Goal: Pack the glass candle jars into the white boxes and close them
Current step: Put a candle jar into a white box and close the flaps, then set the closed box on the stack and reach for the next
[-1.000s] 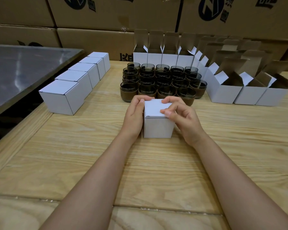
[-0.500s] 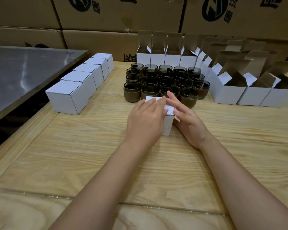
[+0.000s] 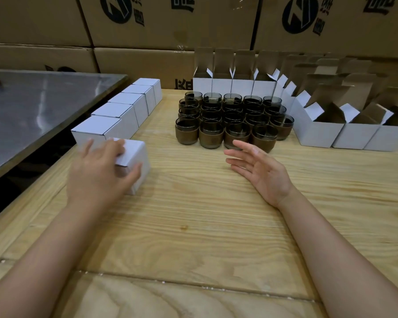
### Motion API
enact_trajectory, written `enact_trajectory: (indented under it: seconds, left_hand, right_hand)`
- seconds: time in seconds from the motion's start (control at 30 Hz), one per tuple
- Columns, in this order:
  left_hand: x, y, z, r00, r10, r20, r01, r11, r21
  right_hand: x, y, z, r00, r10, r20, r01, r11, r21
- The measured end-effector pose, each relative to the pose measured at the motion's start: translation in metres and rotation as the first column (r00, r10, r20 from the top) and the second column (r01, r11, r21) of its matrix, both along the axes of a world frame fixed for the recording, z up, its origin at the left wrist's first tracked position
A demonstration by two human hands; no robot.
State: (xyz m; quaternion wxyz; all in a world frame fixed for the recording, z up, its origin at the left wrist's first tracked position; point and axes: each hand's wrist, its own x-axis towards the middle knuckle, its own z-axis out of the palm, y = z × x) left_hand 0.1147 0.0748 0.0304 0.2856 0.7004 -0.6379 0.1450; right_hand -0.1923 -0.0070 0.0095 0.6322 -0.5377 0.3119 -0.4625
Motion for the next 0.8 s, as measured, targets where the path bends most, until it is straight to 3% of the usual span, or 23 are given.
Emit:
enact_trajectory:
  seconds: [0.17, 0.53, 0.6, 0.7, 0.8]
  left_hand:
    - [0.043, -0.001, -0.006, 0.993, 0.109, -0.042, -0.110, 0.994, -0.010]
    - [0.066, -0.012, -0.005, 0.994, 0.100, 0.037, -0.101, 0.995, 0.020]
    - [0.062, -0.009, -0.008, 0.993, 0.052, 0.102, -0.049, 0.998, -0.037]
    - [0.038, -0.013, -0.009, 0.965, -0.084, 0.246, 0.146, 0.958, -0.245]
    - [-0.013, -0.029, -0.006, 0.938, -0.255, 0.235, 0.322, 0.892, -0.316]
  right_hand:
    - [0.000, 0.000, 0.001, 1.000, -0.005, -0.007, 0.005, 1.000, 0.001]
    - [0.001, 0.002, 0.003, 0.999, -0.022, -0.025, 0.022, 1.000, 0.006]
    - [0.001, 0.002, 0.003, 0.999, -0.023, -0.031, 0.023, 1.000, 0.008]
    - [0.001, 0.001, 0.003, 0.999, -0.023, -0.024, 0.024, 1.000, 0.016]
    - [0.002, 0.000, 0.003, 0.999, -0.021, -0.030, 0.021, 1.000, 0.017]
